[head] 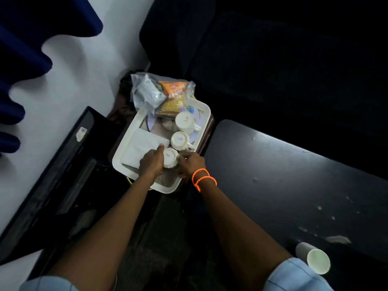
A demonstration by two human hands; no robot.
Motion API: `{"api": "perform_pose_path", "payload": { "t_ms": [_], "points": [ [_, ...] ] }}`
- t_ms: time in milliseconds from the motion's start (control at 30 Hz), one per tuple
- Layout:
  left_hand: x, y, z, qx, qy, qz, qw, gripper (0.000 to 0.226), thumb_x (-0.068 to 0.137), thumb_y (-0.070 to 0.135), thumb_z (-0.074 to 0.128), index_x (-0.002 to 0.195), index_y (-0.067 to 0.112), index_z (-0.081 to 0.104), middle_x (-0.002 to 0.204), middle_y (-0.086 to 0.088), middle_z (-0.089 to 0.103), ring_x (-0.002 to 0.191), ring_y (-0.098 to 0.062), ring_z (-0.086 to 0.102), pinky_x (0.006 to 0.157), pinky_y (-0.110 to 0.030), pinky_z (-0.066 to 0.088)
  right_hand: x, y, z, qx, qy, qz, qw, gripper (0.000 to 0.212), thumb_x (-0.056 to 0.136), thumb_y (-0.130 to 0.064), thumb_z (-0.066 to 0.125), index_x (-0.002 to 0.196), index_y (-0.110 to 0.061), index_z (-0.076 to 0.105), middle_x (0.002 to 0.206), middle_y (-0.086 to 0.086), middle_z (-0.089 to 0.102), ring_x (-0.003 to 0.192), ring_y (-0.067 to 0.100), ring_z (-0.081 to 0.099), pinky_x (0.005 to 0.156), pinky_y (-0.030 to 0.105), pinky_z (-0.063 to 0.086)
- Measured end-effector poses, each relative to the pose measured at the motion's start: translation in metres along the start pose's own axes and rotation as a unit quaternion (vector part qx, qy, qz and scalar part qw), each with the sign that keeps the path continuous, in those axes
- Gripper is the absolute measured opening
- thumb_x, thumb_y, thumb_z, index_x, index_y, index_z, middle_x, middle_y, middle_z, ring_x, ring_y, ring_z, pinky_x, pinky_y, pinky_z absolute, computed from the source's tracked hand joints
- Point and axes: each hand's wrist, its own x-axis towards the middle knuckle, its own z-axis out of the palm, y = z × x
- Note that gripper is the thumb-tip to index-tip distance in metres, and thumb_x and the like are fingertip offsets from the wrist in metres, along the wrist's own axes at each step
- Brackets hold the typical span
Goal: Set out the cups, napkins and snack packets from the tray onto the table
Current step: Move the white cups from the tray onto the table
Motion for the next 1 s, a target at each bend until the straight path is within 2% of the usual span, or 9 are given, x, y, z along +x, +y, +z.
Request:
{"api": "perform_pose_path", "payload": {
  "t_ms": [67, 133, 333, 433, 533, 700, 800, 900, 1000],
  "points": [
    [-0.001, 0.001, -0.002, -0.07, -0.012, -0.03, 0.997, 0.047, 0.091, 0.06, 0.052, 0.087, 0.016, 0.068, 0.115, -0.014, 0.071, 0.098, -0.036, 0.071, 0.074, -0.047, 0.066, 0.001, 0.0, 0.004, 0.0, 0.022, 0.0, 1.0, 0.034, 0.096, -0.031, 0.055, 0.096, -0.004, 0.076, 0.093, 0.024, 0.076, 0.091, 0.042, 0.072, 0.089, 0.048, 0.058],
    [-0.005, 0.0, -0.004, -0.108, -0.026, -0.049, 0.993, 0.034, 0.089, 0.053, 0.057, 0.081, 0.02, 0.064, 0.114, -0.013, 0.072, 0.097, -0.033, 0.071, 0.063, -0.038, 0.06, -0.001, 0.005, 0.008, 0.015, 0.049, 0.003, 0.999, 0.039, 0.096, -0.036, 0.055, 0.09, -0.004, 0.077, 0.089, 0.024, 0.076, 0.09, 0.043, 0.072, 0.087, 0.049, 0.058],
    [-0.033, -0.008, -0.007, -0.161, -0.017, -0.042, 0.986, 0.035, 0.074, 0.043, 0.06, 0.088, 0.013, 0.069, 0.096, -0.014, 0.076, 0.096, -0.036, 0.073, 0.086, -0.051, 0.061, -0.028, 0.019, 0.008, 0.107, 0.085, -0.033, 0.99, 0.009, 0.088, -0.023, 0.066, 0.091, -0.025, 0.074, 0.081, 0.013, 0.077, 0.078, 0.033, 0.075, 0.077, 0.051, 0.062],
    [-0.047, -0.013, -0.006, -0.171, -0.073, -0.008, 0.982, 0.033, 0.067, 0.037, 0.072, 0.087, 0.01, 0.076, 0.081, -0.005, 0.08, 0.093, -0.032, 0.077, 0.083, -0.045, 0.063, -0.047, 0.027, -0.004, 0.16, 0.101, -0.055, 0.981, 0.019, 0.089, -0.02, 0.069, 0.103, -0.028, 0.058, 0.075, 0.01, 0.076, 0.066, 0.023, 0.075, 0.066, 0.042, 0.063],
    [-0.055, -0.007, 0.002, -0.128, -0.127, 0.036, 0.983, 0.054, 0.059, 0.029, 0.083, 0.108, 0.008, 0.073, 0.091, -0.001, 0.081, 0.09, -0.023, 0.077, 0.081, -0.039, 0.063, -0.064, 0.044, -0.029, 0.23, 0.099, -0.035, 0.968, 0.022, 0.089, -0.014, 0.072, 0.11, -0.015, 0.062, 0.083, 0.01, 0.078, 0.075, 0.022, 0.076, 0.069, 0.041, 0.064],
    [-0.068, 0.008, 0.033, -0.081, -0.241, 0.098, 0.962, 0.11, 0.073, -0.012, 0.081, 0.162, 0.024, 0.026, 0.115, -0.001, 0.073, 0.095, -0.009, 0.076, 0.073, -0.021, 0.058, -0.087, 0.082, -0.066, 0.339, 0.105, 0.007, 0.935, 0.024, 0.087, 0.001, 0.073, 0.11, 0.005, 0.067, 0.102, 0.028, 0.074, 0.091, 0.035, 0.072, 0.079, 0.044, 0.061],
    [-0.076, 0.012, 0.053, -0.033, -0.284, 0.138, 0.948, 0.132, 0.059, -0.006, 0.085, 0.166, 0.029, 0.015, 0.113, 0.008, 0.072, 0.094, -0.001, 0.076, 0.082, -0.024, 0.059, -0.093, 0.103, -0.08, 0.346, 0.127, 0.019, 0.929, 0.021, 0.082, 0.007, 0.075, 0.102, 0.007, 0.068, 0.101, 0.027, 0.074, 0.094, 0.041, 0.072, 0.088, 0.051, 0.059],
    [-0.087, 0.016, 0.074, 0.015, -0.318, 0.199, 0.927, 0.13, 0.056, -0.003, 0.087, 0.164, 0.029, 0.023, 0.123, 0.008, 0.072, 0.11, -0.003, 0.073, 0.099, -0.03, 0.057, -0.101, 0.125, -0.092, 0.325, 0.156, 0.019, 0.933, 0.017, 0.076, 0.01, 0.078, 0.082, -0.004, 0.07, 0.084, 0.014, 0.074, 0.079, 0.024, 0.068, 0.078, 0.042, 0.058],
    [-0.105, 0.023, 0.106, 0.078, -0.357, 0.262, 0.893, 0.121, 0.056, 0.0, 0.089, 0.162, 0.021, 0.033, 0.132, 0.001, 0.07, 0.122, -0.008, 0.068, 0.104, -0.025, 0.054, -0.114, 0.152, -0.103, 0.305, 0.196, 0.038, 0.931, 0.025, 0.073, 0.013, 0.077, 0.072, -0.01, 0.068, 0.078, 0.011, 0.071, 0.074, 0.017, 0.062, 0.072, 0.033, 0.053]
  ]
}}
